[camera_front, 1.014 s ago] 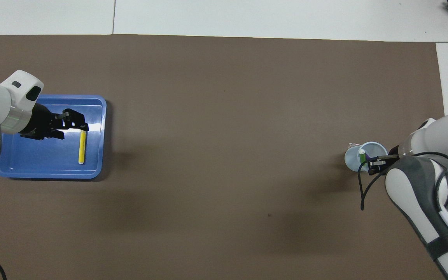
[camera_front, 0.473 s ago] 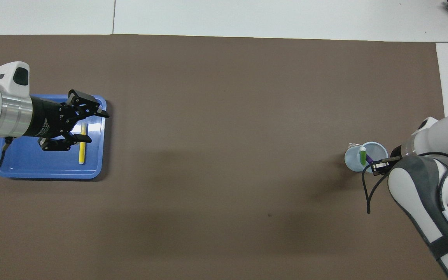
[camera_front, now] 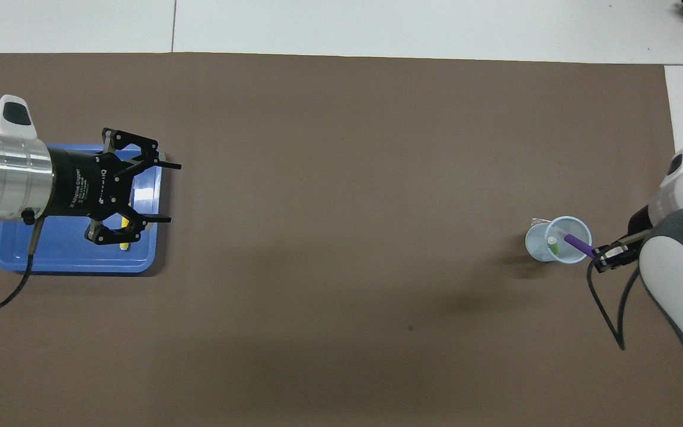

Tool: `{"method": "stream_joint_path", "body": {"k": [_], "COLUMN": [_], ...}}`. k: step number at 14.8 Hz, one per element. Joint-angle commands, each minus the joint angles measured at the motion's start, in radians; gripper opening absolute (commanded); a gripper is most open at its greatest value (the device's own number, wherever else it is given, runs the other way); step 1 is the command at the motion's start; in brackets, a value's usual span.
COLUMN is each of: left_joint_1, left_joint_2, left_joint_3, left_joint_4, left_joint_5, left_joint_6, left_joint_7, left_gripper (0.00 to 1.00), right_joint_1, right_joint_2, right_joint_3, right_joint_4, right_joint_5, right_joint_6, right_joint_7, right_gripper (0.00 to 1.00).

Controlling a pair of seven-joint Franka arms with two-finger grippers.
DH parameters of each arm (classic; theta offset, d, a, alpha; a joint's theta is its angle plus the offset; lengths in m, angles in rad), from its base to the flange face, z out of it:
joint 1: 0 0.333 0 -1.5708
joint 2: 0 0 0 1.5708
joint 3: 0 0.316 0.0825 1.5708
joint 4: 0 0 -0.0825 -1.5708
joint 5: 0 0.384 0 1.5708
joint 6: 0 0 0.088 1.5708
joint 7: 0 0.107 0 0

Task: Right arm passes pens to left for tray arrangement
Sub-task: 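Open the left gripper and lift while the right gripper lifts purple pen, then carry the purple pen to center while the left gripper reaches toward it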

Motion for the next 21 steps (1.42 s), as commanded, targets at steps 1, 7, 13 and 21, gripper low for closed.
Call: {"method": "stream_joint_path", "body": {"k": [1,7,13,21], "left_joint_1": [-0.034,-0.041,-0.097,-0.194], "left_joint_2": [-0.028,-0.041,-0.042,-0.061], "left_joint_3": [0.008,0.008,0.009,0.005], "left_joint_4": [-0.013,-0.018,-0.018,-0.058], "left_joint_5": [-0.040,-0.086,-0.106,-0.146], "left_joint_6": [0.015,0.024,0.051,0.067], "left_joint_7": [-0.118,-0.200,-0.196,0.045], "left_gripper": [0.82,0.82,0.80,0.79], "right_joint_1": [-0.007,-0.001,0.046,0.288], "right_joint_2": [0.001,-0.033,-0.096,-0.051], "right_joint_3": [0.006,0.101,0.219,0.219], "right_joint_4": [0.120,0.111,-0.014,-0.076], "right_joint_5": [0.129,0.457,0.692,0.806], "right_joint_6": [-0.120,-0.107,0.117,0.451], "right_joint_7": [-0.070,0.089,0.327,0.364], "right_gripper": [0.00,0.00,0.00,0.00]}}
